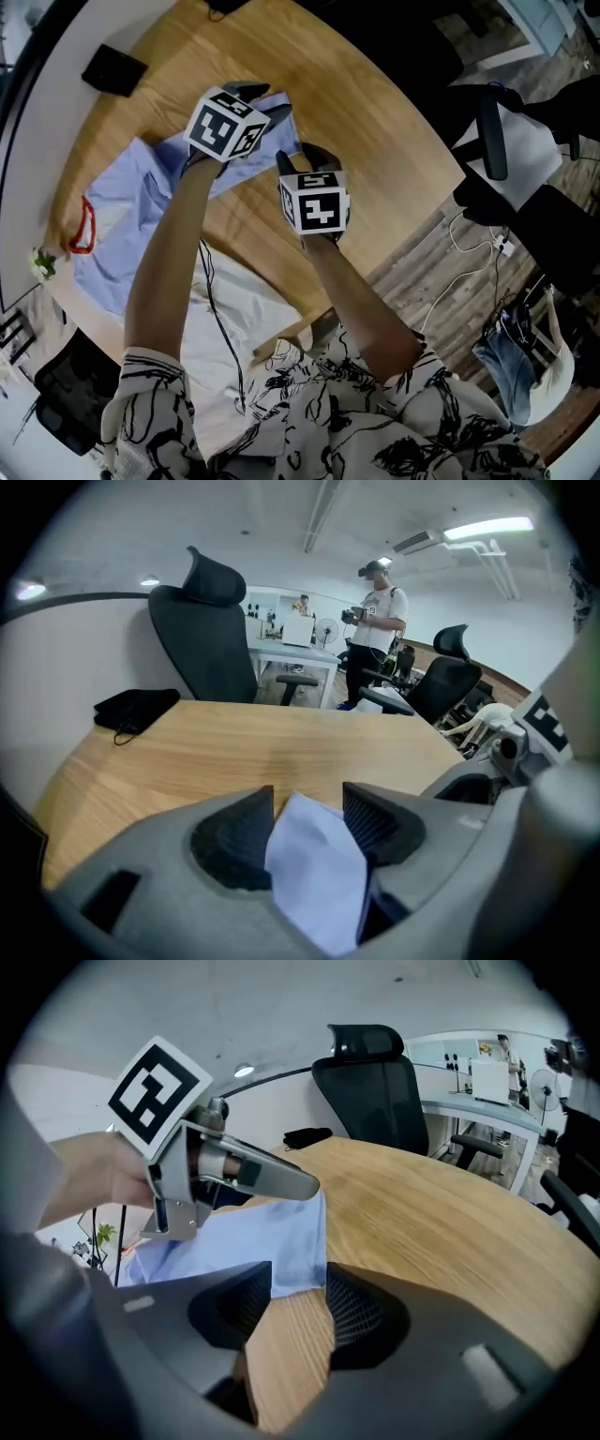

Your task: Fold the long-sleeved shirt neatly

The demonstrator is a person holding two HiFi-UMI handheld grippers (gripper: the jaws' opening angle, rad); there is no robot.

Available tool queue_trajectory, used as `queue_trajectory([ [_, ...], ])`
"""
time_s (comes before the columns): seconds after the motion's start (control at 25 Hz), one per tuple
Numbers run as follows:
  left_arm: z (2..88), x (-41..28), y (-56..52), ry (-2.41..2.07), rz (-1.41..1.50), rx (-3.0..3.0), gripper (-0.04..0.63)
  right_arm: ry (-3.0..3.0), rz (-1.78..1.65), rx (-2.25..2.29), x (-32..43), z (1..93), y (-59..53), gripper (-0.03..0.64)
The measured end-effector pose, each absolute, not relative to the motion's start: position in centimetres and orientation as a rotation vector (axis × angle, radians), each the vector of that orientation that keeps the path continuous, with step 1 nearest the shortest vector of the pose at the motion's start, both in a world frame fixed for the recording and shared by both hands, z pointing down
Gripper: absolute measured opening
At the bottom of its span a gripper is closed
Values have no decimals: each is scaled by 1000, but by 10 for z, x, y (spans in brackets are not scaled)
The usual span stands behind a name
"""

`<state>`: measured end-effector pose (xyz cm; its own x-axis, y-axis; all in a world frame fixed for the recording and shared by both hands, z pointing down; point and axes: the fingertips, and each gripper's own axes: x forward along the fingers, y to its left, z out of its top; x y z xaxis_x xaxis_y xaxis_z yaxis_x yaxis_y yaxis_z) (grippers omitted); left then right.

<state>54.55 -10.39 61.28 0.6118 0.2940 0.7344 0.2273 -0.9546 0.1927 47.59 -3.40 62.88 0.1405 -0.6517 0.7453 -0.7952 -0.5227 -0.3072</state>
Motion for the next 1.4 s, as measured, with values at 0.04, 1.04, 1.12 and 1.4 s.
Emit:
queue_trajectory([
  [0.04, 615, 548, -104, 462, 1286, 2742, 238, -1434, 1328, 2242, 476, 631, -35, 190],
  [1.04, 583, 564, -105, 531, 1280, 2729, 14, -1496, 1193, 2305, 498, 591, -29, 32],
  [1.12, 540, 567, -119, 480, 1129, 2756, 14, -1543, 1083, 2367, 513, 551, -33, 31],
  [1.4, 402, 550, -156, 381, 775, 2813, 15, -1678, 792, 2449, 525, 427, -57, 31],
])
